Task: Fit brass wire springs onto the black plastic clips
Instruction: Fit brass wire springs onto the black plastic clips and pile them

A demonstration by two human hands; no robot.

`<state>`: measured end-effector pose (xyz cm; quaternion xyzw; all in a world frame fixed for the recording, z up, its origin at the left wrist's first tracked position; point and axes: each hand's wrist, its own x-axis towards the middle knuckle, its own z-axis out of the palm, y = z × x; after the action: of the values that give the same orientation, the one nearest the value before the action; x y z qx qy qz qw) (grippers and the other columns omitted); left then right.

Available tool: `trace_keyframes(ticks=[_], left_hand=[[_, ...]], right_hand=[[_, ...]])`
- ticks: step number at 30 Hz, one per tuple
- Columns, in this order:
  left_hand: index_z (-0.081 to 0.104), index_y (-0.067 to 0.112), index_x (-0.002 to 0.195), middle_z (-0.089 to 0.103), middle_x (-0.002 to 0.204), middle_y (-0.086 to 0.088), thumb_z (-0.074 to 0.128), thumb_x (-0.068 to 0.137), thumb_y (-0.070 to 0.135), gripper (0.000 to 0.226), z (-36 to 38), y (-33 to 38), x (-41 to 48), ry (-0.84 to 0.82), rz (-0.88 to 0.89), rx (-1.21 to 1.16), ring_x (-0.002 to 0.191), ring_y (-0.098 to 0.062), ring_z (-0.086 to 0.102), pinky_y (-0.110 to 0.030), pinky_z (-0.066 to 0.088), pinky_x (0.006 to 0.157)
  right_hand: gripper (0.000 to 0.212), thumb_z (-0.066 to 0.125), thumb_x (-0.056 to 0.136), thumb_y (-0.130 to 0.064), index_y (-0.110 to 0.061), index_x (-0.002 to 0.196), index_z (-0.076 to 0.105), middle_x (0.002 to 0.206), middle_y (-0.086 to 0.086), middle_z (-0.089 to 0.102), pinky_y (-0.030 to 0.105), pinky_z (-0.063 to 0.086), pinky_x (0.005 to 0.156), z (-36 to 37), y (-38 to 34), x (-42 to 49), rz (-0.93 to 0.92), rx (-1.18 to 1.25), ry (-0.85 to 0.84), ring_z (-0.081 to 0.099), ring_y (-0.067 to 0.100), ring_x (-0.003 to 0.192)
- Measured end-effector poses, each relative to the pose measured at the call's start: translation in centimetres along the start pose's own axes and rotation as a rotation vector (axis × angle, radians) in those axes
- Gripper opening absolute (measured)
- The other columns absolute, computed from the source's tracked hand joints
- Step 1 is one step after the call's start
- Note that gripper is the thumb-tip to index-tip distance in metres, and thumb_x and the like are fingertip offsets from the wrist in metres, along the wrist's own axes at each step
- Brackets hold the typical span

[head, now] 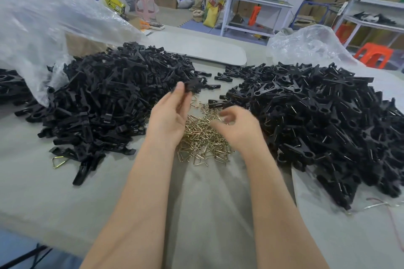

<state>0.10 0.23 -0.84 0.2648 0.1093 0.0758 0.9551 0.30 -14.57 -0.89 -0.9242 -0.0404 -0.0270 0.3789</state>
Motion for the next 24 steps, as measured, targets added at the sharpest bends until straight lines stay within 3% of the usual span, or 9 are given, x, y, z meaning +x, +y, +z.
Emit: trace_keyframes(ticks=[2,4,7,9,11,14,16,19,24], left_hand=[[0.065,-0.004,0.091,0.069,0.090,-0.013,0.064,0.086,0.006,0.011,-0.1,0.4,0.0,0.062,-0.047,-0.164,0.088,-0.017,0.068,-0.016,0.056,0.065],[0.064,-0.006,0.097,0.066,0.092,-0.014,0.063,0.087,0.005,0.015,0.0,0.4,-0.4,0.052,-0.090,-0.244,0.084,-0.018,0.067,-0.016,0.056,0.063],[0.057,-0.006,0.117,0.060,0.106,-0.016,0.065,0.085,0.007,0.034,0.0,0.3,-0.5,0.060,-0.128,-0.337,0.089,-0.019,0.066,-0.020,0.058,0.070],[0.058,-0.001,0.109,0.057,0.102,-0.014,0.068,0.085,0.011,0.029,-0.3,0.3,-0.3,0.093,-0.140,-0.362,0.091,-0.017,0.064,-0.025,0.056,0.083],[0.058,0.004,0.097,0.056,0.091,-0.008,0.068,0.086,0.019,0.021,-0.4,0.2,-0.1,0.115,-0.156,-0.332,0.077,-0.011,0.059,-0.022,0.053,0.078],[0.058,0.005,0.097,0.054,0.089,-0.006,0.067,0.086,0.020,0.020,-0.3,0.0,-0.1,0.127,-0.170,-0.325,0.070,-0.008,0.053,-0.018,0.049,0.063],[0.060,0.001,0.098,0.054,0.094,-0.010,0.066,0.086,0.012,0.018,-0.1,0.1,-0.2,0.095,-0.176,-0.378,0.081,-0.011,0.058,-0.019,0.056,0.064],[0.063,-0.003,0.096,0.061,0.090,-0.017,0.064,0.085,0.006,0.014,0.1,0.2,-0.7,-0.003,-0.223,-0.420,0.095,-0.019,0.061,-0.024,0.059,0.067],[0.061,-0.001,0.092,0.064,0.082,-0.016,0.065,0.085,0.008,0.012,0.5,0.1,-0.9,-0.004,-0.193,-0.279,0.087,-0.020,0.065,-0.027,0.059,0.072]], right_hand=[[0.045,0.072,0.081,-0.037,-0.018,0.120,0.059,0.110,0.000,0.058,0.026,0.040,0.081,0.9,-0.1,-0.1,-0.009,-0.183,-0.126,0.052,0.013,0.093],[0.033,0.070,0.084,-0.030,-0.016,0.113,0.061,0.108,0.003,0.061,0.025,0.039,0.078,2.1,-0.5,-0.1,-0.076,-0.204,-0.088,0.051,0.015,0.090],[0.012,0.064,0.088,-0.020,-0.019,0.099,0.068,0.085,-0.008,0.060,0.021,0.044,0.075,3.1,-1.2,-0.5,-0.184,-0.057,0.023,0.054,0.009,0.080],[0.010,0.062,0.089,-0.019,-0.024,0.095,0.067,0.079,-0.017,0.057,0.006,0.039,0.065,2.9,-1.2,-0.3,-0.158,0.112,0.101,0.053,-0.002,0.074],[0.011,0.061,0.089,-0.017,-0.027,0.094,0.063,0.081,-0.018,0.059,0.001,0.037,0.063,2.5,-0.9,0.0,-0.114,0.251,0.173,0.054,-0.004,0.077],[0.019,0.062,0.089,-0.012,-0.025,0.102,0.060,0.084,-0.013,0.063,0.003,0.041,0.065,1.8,-0.5,0.4,-0.071,0.440,0.180,0.057,-0.002,0.079],[0.022,0.061,0.089,-0.008,-0.019,0.107,0.065,0.087,-0.012,0.063,0.006,0.045,0.072,1.8,-0.5,0.5,-0.071,0.473,0.143,0.059,-0.002,0.082],[0.015,0.062,0.088,-0.006,-0.018,0.094,0.069,0.081,-0.012,0.063,0.017,0.050,0.079,2.0,-0.4,0.7,-0.063,0.430,0.115,0.061,0.005,0.082],[0.022,0.065,0.087,-0.014,-0.035,0.081,0.062,0.094,-0.010,0.061,0.017,0.045,0.084,1.7,-0.7,0.6,-0.191,0.315,0.214,0.057,0.003,0.087]])
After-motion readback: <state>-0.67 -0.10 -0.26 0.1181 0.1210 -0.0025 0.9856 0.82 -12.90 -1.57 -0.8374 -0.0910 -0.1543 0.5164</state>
